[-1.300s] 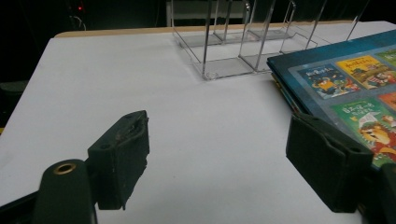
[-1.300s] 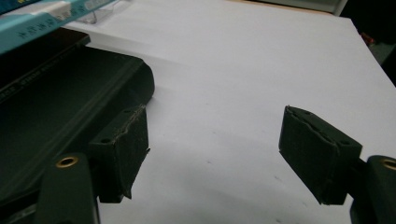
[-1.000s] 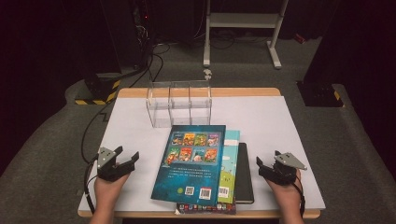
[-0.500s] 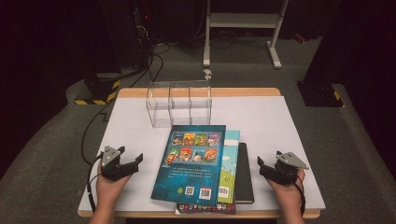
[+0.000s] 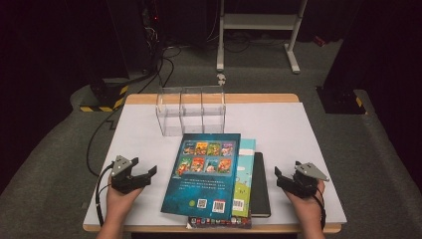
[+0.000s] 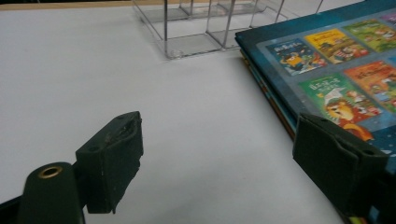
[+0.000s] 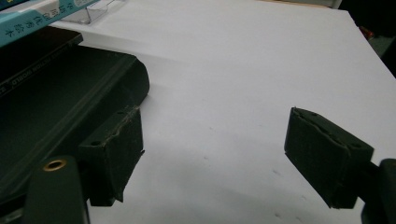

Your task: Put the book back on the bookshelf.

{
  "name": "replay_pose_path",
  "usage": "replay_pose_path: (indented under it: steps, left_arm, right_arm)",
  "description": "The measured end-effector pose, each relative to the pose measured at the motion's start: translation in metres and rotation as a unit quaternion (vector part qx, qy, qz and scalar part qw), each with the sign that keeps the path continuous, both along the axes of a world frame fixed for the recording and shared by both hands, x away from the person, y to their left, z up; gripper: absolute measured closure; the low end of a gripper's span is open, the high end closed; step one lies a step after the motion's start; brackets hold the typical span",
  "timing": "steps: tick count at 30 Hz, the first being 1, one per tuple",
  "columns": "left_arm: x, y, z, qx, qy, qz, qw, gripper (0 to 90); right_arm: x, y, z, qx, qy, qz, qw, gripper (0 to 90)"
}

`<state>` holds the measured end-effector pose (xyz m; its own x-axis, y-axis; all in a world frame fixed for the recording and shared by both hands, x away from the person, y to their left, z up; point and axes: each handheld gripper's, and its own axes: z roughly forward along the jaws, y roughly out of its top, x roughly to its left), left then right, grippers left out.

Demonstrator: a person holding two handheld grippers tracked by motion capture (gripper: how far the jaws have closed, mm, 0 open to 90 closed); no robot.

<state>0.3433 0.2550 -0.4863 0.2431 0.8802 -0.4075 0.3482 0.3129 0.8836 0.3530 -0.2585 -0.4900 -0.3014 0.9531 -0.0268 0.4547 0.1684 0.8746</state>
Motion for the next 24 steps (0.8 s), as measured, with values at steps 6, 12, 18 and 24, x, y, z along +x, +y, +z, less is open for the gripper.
replay_pose_path:
  steps: [6,12,18,24]
  left_arm:
    - [0.002,-0.005,0.003,-0.016,0.006,0.000,0.9999,15.0]
    - [0.010,-0.012,0.009,-0.032,0.002,0.013,0.9994,14.9]
    - [0.010,-0.021,0.019,-0.006,-0.011,0.004,0.9999,14.9]
    - [0.003,-0.032,0.014,0.013,-0.009,-0.017,0.9997,15.3]
  right_arm:
    - [-0.001,0.001,0.000,-0.006,-0.001,0.007,1.0000,20.0]
    - [0.001,0.003,0.000,-0.013,0.008,0.012,0.9998,20.5]
    - [0.000,0.005,0.005,-0.016,-0.004,0.020,0.9997,20.2]
    - [-0.005,0.007,0.009,-0.007,-0.023,0.030,0.9993,19.0]
